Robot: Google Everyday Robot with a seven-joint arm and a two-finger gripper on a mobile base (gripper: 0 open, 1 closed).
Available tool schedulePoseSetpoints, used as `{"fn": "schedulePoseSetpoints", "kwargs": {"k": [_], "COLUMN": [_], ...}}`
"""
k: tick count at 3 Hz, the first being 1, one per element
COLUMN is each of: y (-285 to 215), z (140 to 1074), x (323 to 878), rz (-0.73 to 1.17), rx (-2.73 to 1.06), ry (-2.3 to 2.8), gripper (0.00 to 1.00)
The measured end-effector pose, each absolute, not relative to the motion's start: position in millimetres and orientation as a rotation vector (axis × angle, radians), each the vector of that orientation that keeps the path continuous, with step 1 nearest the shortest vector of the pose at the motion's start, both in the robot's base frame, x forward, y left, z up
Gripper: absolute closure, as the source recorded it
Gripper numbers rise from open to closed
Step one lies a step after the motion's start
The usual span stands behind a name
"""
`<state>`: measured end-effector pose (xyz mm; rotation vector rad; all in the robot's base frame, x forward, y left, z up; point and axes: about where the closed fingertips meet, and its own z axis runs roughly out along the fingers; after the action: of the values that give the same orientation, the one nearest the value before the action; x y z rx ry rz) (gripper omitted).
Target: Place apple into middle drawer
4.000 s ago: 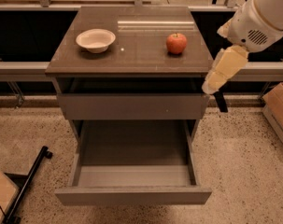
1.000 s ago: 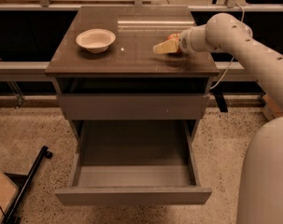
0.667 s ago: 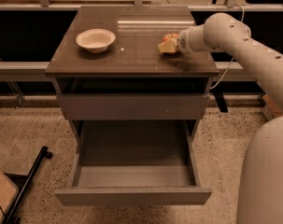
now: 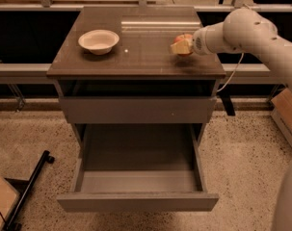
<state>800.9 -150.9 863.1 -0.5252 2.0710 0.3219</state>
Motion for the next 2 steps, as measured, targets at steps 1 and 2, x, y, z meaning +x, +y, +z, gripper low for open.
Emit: {"fn": "schedulePoseSetpoints", "kwargs": {"k": [1, 2], "y": [-157.3, -155.3], "z": [887.1, 910.6], "x": [750.5, 681.4], "rz": [0.339, 0.359], "rx": [-0.595, -0.713], "ry": [2.065, 2.039], "gripper": [1.00, 1.00]}}
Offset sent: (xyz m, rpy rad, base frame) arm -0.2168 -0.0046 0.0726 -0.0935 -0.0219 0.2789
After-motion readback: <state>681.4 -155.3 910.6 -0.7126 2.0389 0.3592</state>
